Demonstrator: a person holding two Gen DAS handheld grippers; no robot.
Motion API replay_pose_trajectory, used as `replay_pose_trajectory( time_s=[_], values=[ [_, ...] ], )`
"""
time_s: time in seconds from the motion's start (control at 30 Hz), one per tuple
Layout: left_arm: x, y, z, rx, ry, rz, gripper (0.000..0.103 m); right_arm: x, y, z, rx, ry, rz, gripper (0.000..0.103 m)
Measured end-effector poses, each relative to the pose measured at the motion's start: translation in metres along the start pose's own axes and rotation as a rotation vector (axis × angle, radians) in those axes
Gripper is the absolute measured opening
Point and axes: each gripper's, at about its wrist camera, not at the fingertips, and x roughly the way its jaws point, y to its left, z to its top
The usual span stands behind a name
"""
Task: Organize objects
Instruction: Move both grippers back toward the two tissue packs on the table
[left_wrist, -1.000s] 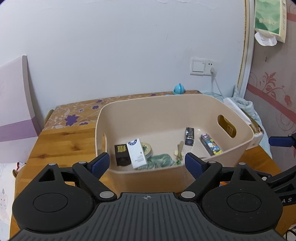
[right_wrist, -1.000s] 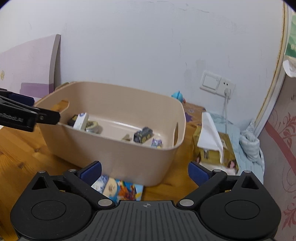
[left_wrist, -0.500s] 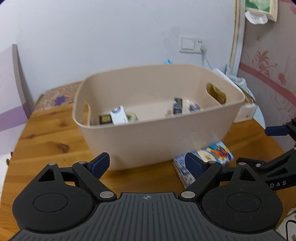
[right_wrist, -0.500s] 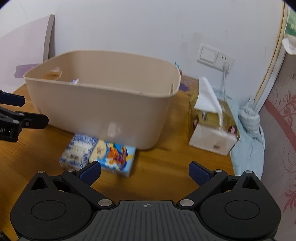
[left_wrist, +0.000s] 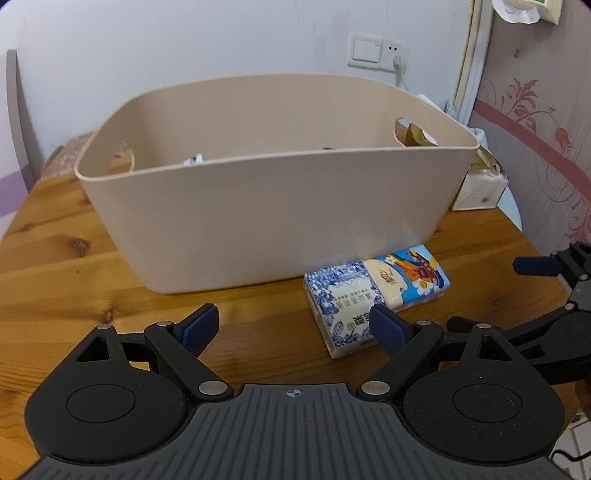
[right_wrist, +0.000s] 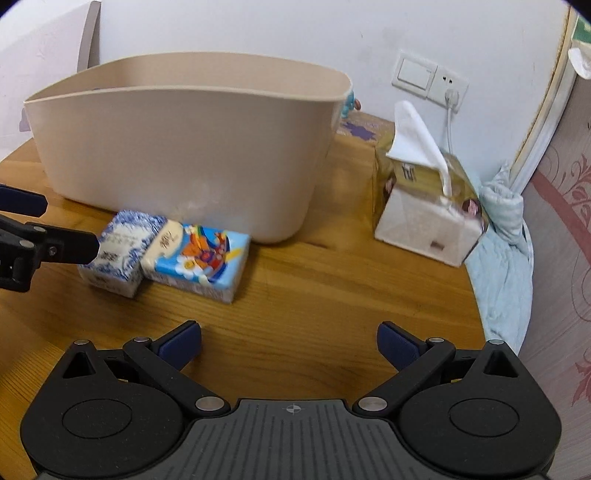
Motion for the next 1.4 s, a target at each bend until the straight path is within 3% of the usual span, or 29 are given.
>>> replay_pose_trajectory(
  time_s=[0.43,0.73,1.03,1.4],
  values=[
    [0.025,-0.021,-0.003,-0.008,0.047,-0.047,0.09,0.002,-0.003,-0.009,0.048,-0.058,0.046,0.103],
    [0.034,-0.017,-0.004,-0.019,0.052,0.022,0.09,0.007,-0.001,-0.008,0.088,-0.059,0.095,0.103],
    [0.033,0.002,-0.009,-0.033,0.04,0.088,0.09,0.012,0.024,0.0,0.027,-0.083,0.146,0.103],
    [0.032,0.024,-0.012,-0.045,0.024,0.099,0.09,0.018,0.046,0.003,0.022,-0.137,0.165,0.103]
  ],
)
